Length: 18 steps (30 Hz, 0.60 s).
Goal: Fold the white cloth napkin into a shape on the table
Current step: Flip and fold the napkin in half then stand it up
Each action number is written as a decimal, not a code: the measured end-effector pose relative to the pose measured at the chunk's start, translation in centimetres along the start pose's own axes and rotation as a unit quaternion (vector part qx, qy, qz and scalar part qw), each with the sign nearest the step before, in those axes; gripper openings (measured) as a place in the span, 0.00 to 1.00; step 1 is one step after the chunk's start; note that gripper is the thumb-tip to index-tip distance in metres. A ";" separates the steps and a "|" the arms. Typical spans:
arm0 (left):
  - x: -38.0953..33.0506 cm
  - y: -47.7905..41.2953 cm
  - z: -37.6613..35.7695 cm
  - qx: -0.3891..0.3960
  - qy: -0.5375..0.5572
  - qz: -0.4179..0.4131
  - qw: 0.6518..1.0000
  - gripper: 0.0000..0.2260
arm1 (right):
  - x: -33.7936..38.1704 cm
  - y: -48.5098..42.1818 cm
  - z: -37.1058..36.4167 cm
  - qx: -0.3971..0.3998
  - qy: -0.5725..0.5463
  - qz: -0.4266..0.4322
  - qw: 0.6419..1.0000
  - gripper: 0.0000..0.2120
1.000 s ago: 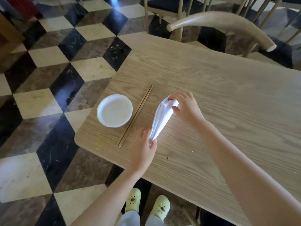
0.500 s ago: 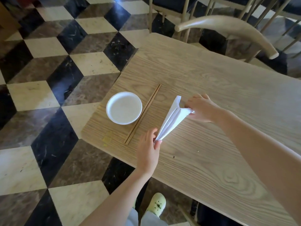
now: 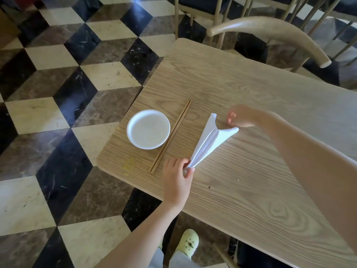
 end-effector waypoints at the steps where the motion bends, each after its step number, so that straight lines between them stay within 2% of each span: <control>1: 0.1 0.0 0.0 -0.001 0.002 -0.004 1.000 0.10 | 0.5 -0.7 0.2 -0.014 -0.097 -0.014 0.995 0.09; 3: 0.3 0.1 -0.1 0.002 0.006 -0.010 1.000 0.10 | 1.8 -1.6 0.0 -0.014 -0.257 -0.053 0.965 0.10; 5: 0.3 0.2 -0.1 0.004 0.004 -0.024 1.000 0.10 | 2.9 -2.6 -0.1 -0.028 -0.302 -0.069 0.950 0.11; 8: 0.0 0.2 0.0 0.001 -0.006 -0.047 0.999 0.10 | 4.5 -3.2 0.7 -0.076 -0.268 -0.064 0.958 0.04; 11: -0.3 0.3 -0.3 0.016 -0.012 -0.056 0.998 0.11 | 5.2 -3.2 1.2 -0.106 -0.268 -0.044 0.957 0.05; 14: -0.5 0.3 -0.6 0.060 -0.033 -0.052 0.996 0.11 | 4.1 -2.0 1.7 -0.118 -0.213 -0.052 0.968 0.09; 16: -0.7 0.0 -0.6 0.109 -0.033 -0.038 0.993 0.12 | 2.4 -0.6 1.9 -0.121 -0.185 -0.080 0.972 0.14; 18: -1.2 -1.0 -0.1 0.158 -0.021 -0.009 0.987 0.12 | 1.0 1.0 1.8 -0.105 -0.181 -0.092 0.973 0.15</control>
Point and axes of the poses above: each hand's wrist, its own y-axis away from the middle knuckle, its own z-axis out of the back of the hand, x = y × z, the point moved 9 cm from there along -y, towards the middle knuckle, and after that the axes turned 1 degree about y, right-handed, at the moved point
